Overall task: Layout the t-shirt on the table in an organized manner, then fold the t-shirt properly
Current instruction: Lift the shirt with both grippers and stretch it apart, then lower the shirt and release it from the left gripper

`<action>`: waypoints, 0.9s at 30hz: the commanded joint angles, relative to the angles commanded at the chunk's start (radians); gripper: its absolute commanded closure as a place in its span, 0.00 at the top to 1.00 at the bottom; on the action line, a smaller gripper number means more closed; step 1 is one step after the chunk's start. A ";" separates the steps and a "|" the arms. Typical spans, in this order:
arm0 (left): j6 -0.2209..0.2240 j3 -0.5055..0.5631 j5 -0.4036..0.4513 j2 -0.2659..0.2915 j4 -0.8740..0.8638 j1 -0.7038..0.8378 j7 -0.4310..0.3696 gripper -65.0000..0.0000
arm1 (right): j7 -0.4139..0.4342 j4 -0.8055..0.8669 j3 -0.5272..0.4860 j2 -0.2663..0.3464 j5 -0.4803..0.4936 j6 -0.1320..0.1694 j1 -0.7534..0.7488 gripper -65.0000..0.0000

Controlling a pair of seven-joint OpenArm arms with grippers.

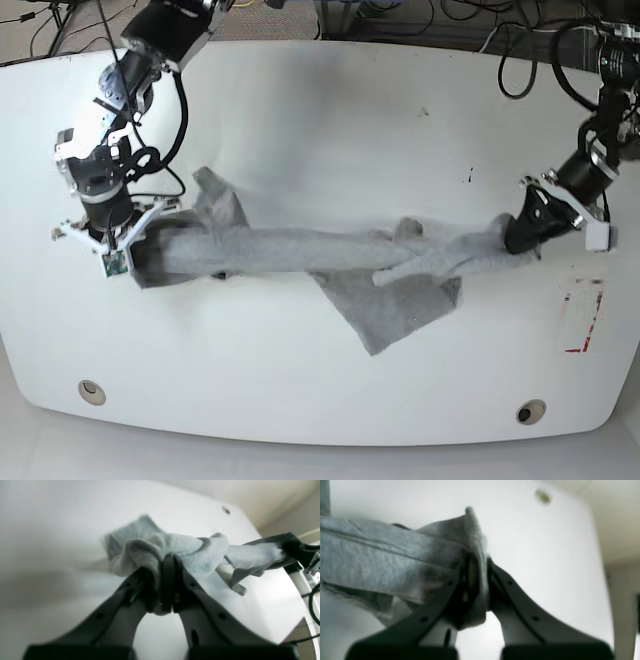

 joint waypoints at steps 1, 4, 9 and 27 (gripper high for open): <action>-0.034 -0.012 0.020 0.014 -0.002 0.034 0.000 0.00 | 0.011 0.000 0.002 -0.015 0.000 0.000 -0.038 0.01; -0.086 -0.049 0.060 0.029 -0.005 0.101 0.000 0.00 | 0.028 0.000 0.003 -0.035 0.000 0.000 -0.110 0.01; -0.137 -0.121 0.126 0.060 -0.006 0.207 0.000 0.00 | 0.043 0.000 0.003 -0.051 0.052 0.000 -0.232 0.00; -0.261 -0.183 0.253 0.060 -0.009 0.399 0.002 0.17 | 0.044 -0.002 0.003 -0.068 0.152 0.000 -0.377 0.00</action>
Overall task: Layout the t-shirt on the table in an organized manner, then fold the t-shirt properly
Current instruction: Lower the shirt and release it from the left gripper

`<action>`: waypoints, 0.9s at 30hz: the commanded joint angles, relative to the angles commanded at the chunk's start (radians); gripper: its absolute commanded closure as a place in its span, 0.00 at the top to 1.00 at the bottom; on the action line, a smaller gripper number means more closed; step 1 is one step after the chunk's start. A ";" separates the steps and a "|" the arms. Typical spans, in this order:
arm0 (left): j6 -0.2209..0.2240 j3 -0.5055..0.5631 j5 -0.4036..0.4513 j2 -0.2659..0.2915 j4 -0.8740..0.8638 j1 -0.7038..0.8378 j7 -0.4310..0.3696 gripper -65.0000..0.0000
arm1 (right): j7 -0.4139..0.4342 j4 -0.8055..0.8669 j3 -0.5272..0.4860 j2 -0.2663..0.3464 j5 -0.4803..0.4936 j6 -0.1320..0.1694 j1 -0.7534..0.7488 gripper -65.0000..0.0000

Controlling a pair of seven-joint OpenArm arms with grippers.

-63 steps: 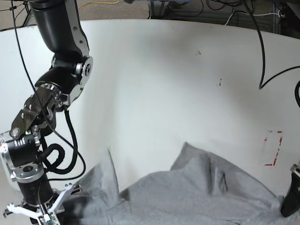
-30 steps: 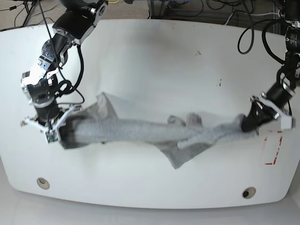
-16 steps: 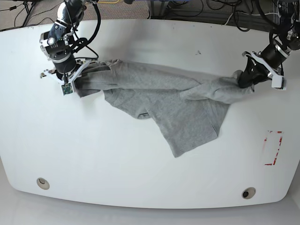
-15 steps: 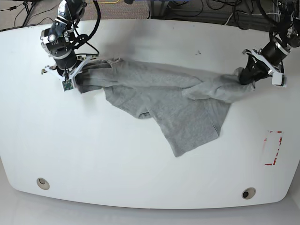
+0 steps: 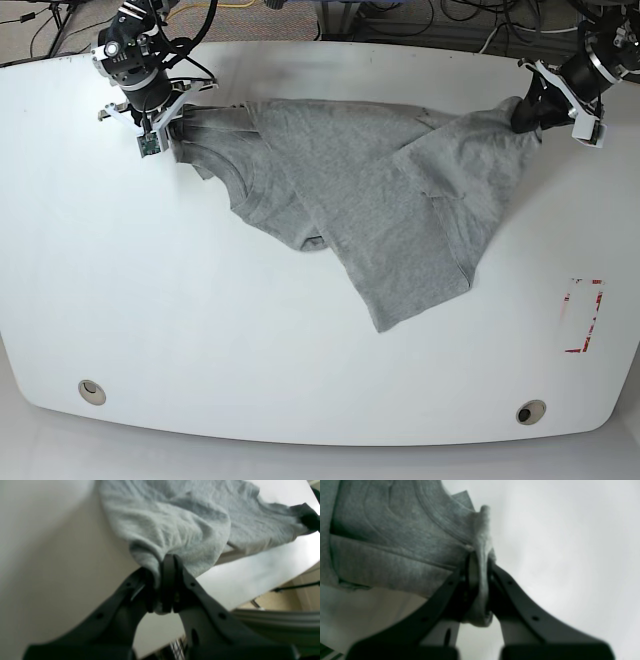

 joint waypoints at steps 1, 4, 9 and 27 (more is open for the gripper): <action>0.000 0.000 0.005 0.000 0.000 0.006 0.000 0.24 | 0.000 0.000 0.000 0.000 0.000 0.000 0.000 0.00; 0.000 -0.003 0.005 0.000 0.000 0.026 0.000 0.45 | 0.000 0.000 0.000 0.000 0.000 0.000 0.000 0.00; -0.002 -0.058 -0.003 0.000 0.003 0.061 0.000 0.64 | 0.000 0.000 0.000 0.000 0.002 0.000 0.000 0.00; 0.012 -0.115 -0.066 0.002 -0.003 -0.279 0.158 0.64 | 0.002 0.000 0.000 -0.002 0.002 0.000 0.006 0.00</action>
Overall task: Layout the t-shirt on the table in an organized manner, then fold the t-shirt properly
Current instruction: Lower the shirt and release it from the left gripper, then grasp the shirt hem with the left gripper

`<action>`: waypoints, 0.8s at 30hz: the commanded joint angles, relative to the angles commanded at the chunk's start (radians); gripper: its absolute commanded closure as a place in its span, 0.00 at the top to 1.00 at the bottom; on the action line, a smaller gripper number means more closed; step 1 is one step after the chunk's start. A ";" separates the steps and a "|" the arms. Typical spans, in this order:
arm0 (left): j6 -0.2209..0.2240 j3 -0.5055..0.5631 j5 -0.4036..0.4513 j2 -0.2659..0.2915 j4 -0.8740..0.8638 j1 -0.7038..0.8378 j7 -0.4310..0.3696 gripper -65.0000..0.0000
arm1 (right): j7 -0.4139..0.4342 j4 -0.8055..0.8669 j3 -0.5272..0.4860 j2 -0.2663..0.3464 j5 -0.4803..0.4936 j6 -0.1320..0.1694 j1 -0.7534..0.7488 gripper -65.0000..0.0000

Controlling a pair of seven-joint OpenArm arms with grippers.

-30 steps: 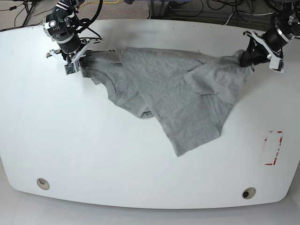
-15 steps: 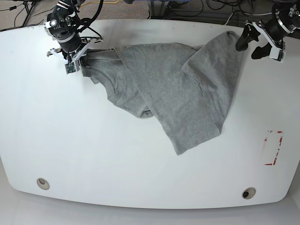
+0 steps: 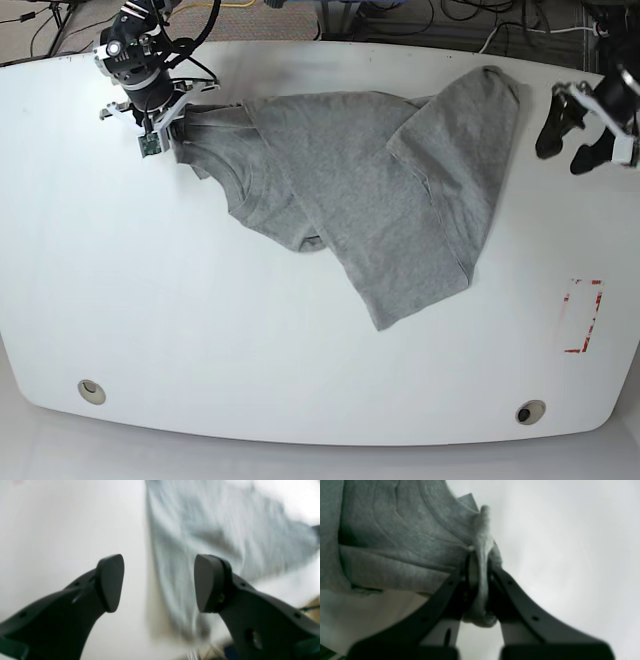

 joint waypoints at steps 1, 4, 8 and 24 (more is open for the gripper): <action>0.018 0.017 0.012 0.005 -0.012 -0.078 0.058 0.64 | 0.000 0.000 0.000 0.000 0.000 0.000 0.000 0.00; 0.057 0.072 0.060 0.055 -0.068 -0.272 0.180 0.64 | 0.000 0.000 -0.002 0.000 0.002 0.000 0.002 0.00; 0.078 0.112 0.176 0.133 -0.169 -0.470 0.244 0.64 | 0.000 0.000 -0.002 -0.014 0.002 0.000 0.003 0.00; 0.074 0.311 0.614 0.330 -0.684 -0.904 0.219 0.65 | 0.000 -0.002 -0.002 -0.028 0.003 0.000 0.031 0.00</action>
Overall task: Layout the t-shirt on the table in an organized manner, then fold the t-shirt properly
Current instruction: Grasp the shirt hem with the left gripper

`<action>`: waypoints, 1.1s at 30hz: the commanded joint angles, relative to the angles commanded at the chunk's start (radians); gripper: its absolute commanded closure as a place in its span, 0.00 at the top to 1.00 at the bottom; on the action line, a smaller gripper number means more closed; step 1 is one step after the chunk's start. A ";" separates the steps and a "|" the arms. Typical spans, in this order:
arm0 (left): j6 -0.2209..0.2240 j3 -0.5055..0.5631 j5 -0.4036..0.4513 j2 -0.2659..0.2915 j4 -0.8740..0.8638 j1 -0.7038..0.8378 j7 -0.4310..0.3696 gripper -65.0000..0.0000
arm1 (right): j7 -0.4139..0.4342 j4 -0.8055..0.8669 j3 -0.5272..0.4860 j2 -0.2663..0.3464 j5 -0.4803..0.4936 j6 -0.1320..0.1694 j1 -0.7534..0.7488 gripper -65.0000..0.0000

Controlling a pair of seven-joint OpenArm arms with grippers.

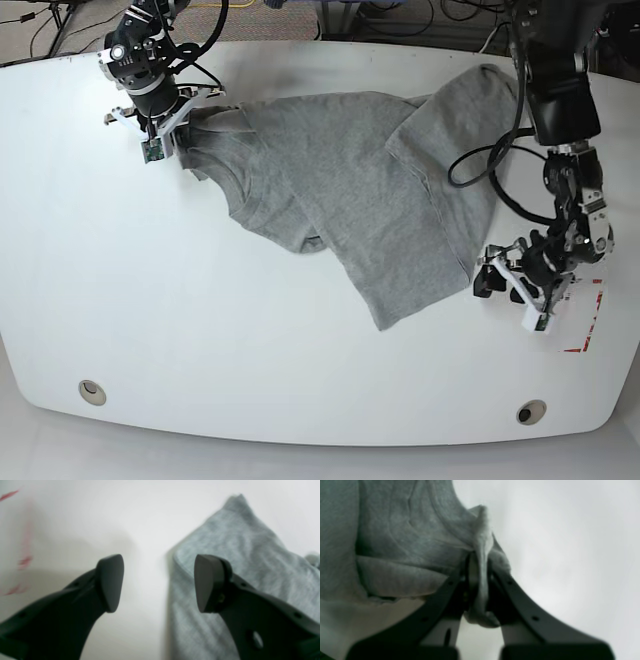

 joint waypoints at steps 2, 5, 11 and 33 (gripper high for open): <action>0.000 0.020 0.005 0.015 -0.048 -0.017 -0.028 0.65 | 0.000 0.000 0.002 0.000 0.000 0.000 0.003 0.00; 0.000 0.044 0.005 0.028 -0.133 -0.028 -0.069 0.65 | 0.000 0.000 0.002 0.000 0.000 0.000 0.006 0.00; 0.000 0.123 0.005 0.028 -0.292 -0.064 -0.146 0.64 | 0.000 0.000 0.002 0.000 0.000 0.000 0.008 0.00; -0.002 0.229 0.023 0.104 -0.371 -0.098 -0.190 0.59 | 0.000 0.000 0.002 0.000 0.057 0.000 0.006 0.00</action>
